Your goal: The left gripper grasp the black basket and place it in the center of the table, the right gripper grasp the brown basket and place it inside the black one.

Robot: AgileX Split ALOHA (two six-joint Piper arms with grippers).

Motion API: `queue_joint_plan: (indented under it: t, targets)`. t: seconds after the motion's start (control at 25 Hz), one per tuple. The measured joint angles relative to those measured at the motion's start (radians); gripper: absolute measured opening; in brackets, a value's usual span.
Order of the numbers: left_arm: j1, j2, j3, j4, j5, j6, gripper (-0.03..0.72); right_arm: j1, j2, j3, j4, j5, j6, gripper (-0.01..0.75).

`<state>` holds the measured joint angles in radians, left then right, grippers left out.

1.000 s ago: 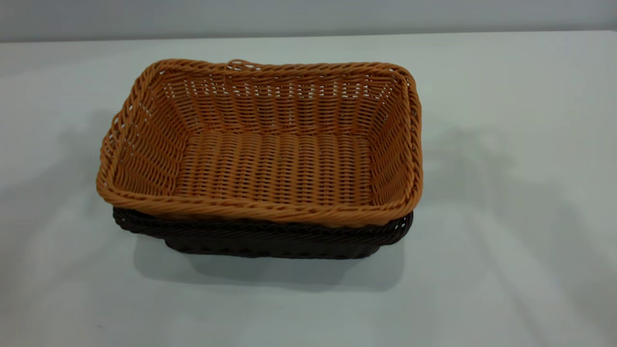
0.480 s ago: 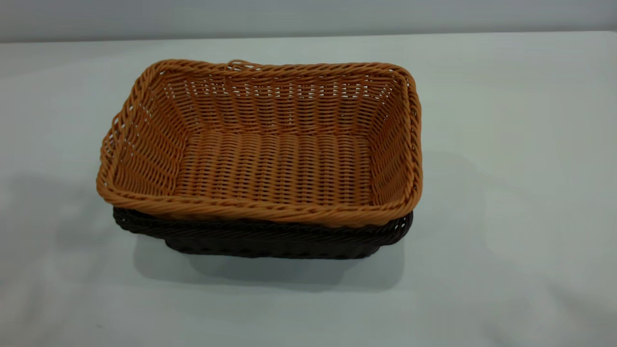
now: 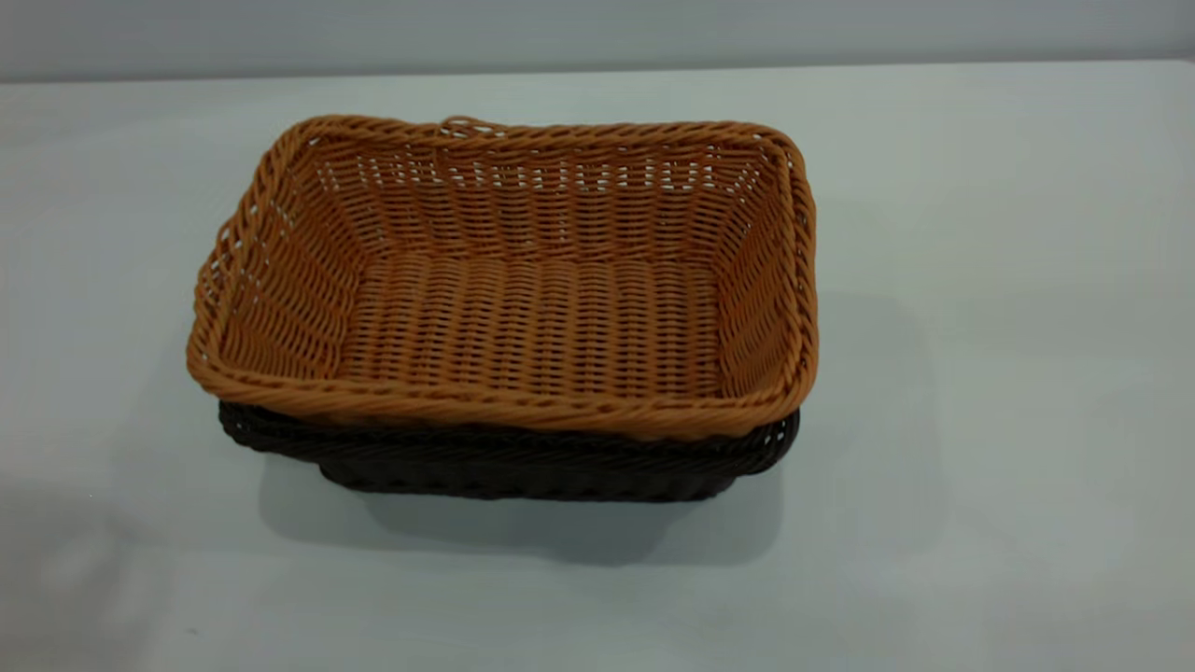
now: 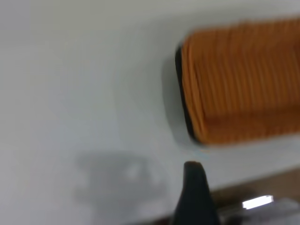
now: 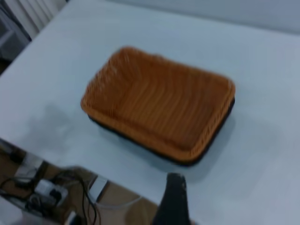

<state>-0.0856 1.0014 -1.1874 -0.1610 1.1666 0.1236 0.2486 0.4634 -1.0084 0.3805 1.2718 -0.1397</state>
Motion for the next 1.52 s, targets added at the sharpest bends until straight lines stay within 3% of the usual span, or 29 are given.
queue_joint_plan:
  t: [0.36, 0.68, 1.04, 1.52]
  targets:
    - [0.000, -0.338, 0.421, 0.000, 0.000, 0.018, 0.487, 0.000, -0.261, 0.373, -0.123, -0.030, -0.007, 0.591]
    - [0.000, -0.630, 0.629, 0.000, -0.033, 0.054, 0.487, 0.000, -0.406, 0.520, -0.207, -0.112, -0.011, 0.591]
    - [0.000, -0.831, 0.698, 0.004, -0.052, 0.062, 0.487, 0.000, -0.479, 0.536, -0.209, -0.121, -0.011, 0.591]
    - [0.000, -0.858, 0.698, 0.068, -0.052, -0.036, 0.487, 0.000, -0.479, 0.536, -0.209, -0.122, -0.011, 0.591]
